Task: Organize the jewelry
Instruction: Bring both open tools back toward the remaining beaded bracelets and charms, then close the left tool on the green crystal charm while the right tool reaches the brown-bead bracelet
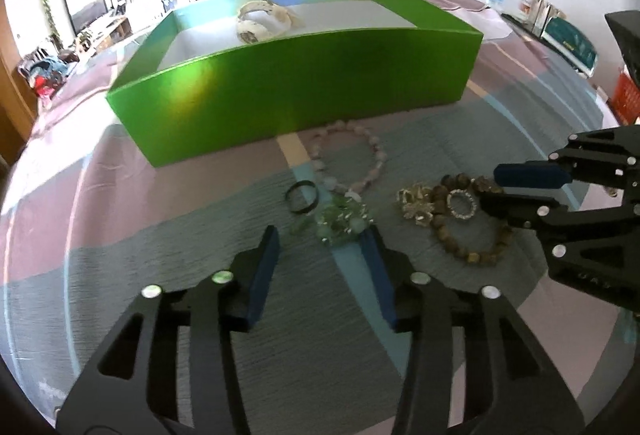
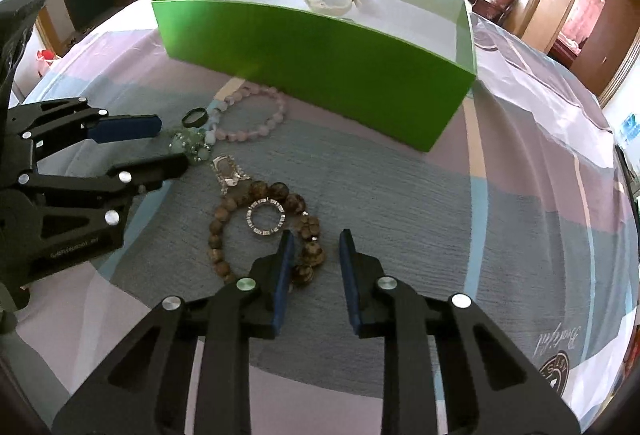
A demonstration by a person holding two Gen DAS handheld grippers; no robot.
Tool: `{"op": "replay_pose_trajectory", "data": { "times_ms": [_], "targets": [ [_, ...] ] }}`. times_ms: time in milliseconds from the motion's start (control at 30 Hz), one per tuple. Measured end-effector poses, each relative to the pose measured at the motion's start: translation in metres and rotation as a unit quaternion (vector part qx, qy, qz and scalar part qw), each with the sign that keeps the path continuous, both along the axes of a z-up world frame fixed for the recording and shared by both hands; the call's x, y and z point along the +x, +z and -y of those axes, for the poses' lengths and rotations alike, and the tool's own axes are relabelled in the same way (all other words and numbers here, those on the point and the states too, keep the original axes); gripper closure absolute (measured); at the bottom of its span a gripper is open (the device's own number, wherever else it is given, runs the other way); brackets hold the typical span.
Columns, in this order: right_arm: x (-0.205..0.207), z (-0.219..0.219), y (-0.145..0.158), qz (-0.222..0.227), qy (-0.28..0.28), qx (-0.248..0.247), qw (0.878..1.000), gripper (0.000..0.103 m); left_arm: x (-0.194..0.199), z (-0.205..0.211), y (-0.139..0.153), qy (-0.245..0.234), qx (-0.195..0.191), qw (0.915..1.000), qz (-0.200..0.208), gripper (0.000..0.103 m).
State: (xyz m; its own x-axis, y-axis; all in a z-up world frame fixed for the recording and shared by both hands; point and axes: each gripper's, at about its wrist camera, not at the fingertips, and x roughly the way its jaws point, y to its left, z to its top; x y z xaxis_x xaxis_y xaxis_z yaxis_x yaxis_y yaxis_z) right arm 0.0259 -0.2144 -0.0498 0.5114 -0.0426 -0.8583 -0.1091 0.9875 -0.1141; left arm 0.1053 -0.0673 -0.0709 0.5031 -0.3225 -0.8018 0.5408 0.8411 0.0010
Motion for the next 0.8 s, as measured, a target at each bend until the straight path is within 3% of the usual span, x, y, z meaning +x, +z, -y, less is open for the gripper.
{"op": "replay_pose_trajectory", "data": {
  "times_ms": [167,200,267,333,367,433,633,800],
  "targets": [
    [0.0,-0.001,0.0,0.006,-0.003,-0.003,1.0,0.078,-0.001,0.007,-0.003,-0.008,-0.005,0.9999,0.012,0.052],
    [0.0,-0.001,0.0,0.008,-0.005,-0.001,1.0,0.078,-0.001,0.007,-0.003,-0.006,-0.007,0.9999,0.011,0.055],
    [0.0,-0.001,-0.001,0.009,-0.005,-0.001,1.0,0.078,-0.001,0.006,-0.002,-0.005,-0.008,0.9999,0.011,0.073],
    [-0.001,-0.002,-0.001,0.01,-0.005,-0.002,1.0,0.078,0.0,0.006,-0.001,-0.002,-0.009,0.9999,0.009,0.075],
    [-0.001,-0.001,-0.001,0.009,-0.005,0.0,1.0,0.078,-0.001,0.006,-0.001,-0.002,-0.008,0.9999,0.008,0.075],
    [-0.001,-0.001,-0.001,0.004,-0.002,0.016,1.0,0.09,-0.001,0.004,-0.001,0.001,-0.005,1.0,0.007,0.076],
    [-0.001,0.008,0.005,0.025,-0.043,-0.015,0.999,0.092,0.003,-0.008,0.002,0.033,0.017,0.9993,-0.003,0.076],
    [-0.008,0.029,0.029,0.065,-0.075,0.015,0.995,0.092,0.011,-0.024,0.004,0.054,0.002,0.9982,-0.027,0.076]
  ]
}}
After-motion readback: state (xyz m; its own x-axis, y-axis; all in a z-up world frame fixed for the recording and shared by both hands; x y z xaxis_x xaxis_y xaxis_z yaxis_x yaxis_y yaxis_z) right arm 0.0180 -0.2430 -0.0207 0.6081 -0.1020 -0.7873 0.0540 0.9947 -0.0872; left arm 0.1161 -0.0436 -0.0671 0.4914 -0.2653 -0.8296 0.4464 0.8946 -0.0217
